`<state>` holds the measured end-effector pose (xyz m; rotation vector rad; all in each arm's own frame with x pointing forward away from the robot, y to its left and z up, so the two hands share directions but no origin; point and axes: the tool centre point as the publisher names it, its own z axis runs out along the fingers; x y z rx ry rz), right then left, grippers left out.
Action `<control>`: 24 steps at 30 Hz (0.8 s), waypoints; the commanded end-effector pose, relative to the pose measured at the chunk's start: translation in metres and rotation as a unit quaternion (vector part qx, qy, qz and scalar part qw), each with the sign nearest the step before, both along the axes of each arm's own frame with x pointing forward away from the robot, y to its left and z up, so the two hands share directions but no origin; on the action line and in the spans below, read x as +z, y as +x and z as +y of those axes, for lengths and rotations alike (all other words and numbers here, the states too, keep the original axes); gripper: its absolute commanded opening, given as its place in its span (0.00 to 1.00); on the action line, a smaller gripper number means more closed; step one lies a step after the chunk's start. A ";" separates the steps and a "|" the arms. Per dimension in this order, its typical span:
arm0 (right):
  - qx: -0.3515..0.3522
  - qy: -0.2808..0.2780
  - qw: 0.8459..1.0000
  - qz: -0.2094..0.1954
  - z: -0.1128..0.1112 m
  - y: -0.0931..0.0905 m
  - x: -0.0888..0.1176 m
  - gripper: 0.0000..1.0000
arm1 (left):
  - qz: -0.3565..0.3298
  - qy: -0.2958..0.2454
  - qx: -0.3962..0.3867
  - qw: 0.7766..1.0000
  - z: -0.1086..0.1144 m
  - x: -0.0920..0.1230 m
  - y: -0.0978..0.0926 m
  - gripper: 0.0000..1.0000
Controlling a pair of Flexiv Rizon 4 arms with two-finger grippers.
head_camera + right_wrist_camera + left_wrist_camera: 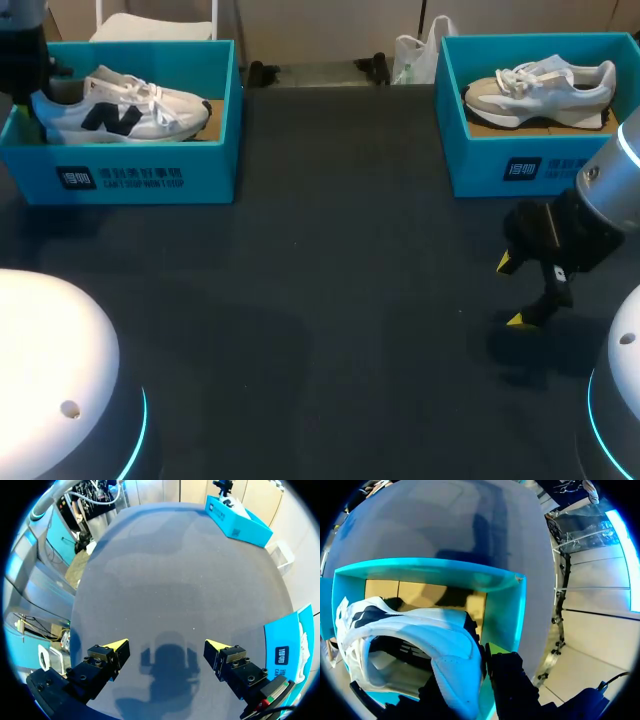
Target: Take the shoe out of the shoebox, open the shoe tongue, remove and reinsert the insole, then place the shoe into the shoebox
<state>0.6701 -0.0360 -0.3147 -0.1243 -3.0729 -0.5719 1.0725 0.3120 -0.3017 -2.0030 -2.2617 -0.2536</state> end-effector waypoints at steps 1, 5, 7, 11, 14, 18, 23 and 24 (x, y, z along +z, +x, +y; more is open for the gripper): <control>0.000 -0.001 1.000 -0.001 0.000 -0.001 0.000 1.00 | -0.001 -0.001 0.000 1.000 0.000 0.002 -0.001 0.00; 0.000 -0.001 1.000 -0.001 0.000 -0.001 0.000 1.00 | 0.001 -0.002 -0.005 1.000 -0.001 -0.007 -0.012 0.00; 0.000 -0.001 1.000 -0.001 0.000 -0.001 0.000 1.00 | 0.003 -0.009 -0.003 1.000 -0.001 -0.009 -0.014 0.00; 0.000 -0.001 1.000 -0.001 0.000 -0.001 0.000 1.00 | 0.007 -0.013 0.002 1.000 0.001 -0.015 -0.014 0.00; 0.000 -0.001 1.000 -0.001 0.000 -0.001 0.000 1.00 | 0.011 -0.014 0.006 1.000 0.002 -0.016 -0.013 0.00; 0.000 -0.001 1.000 -0.001 0.000 -0.001 0.000 1.00 | 0.020 -0.016 0.001 1.000 0.002 -0.019 -0.016 0.00; 0.000 -0.001 1.000 -0.001 0.000 -0.001 0.000 1.00 | 0.039 -0.013 -0.008 0.999 -0.002 -0.031 -0.017 0.00; 0.000 -0.001 1.000 -0.001 0.000 -0.001 0.000 1.00 | 0.039 -0.012 -0.008 0.999 -0.004 -0.033 -0.017 0.00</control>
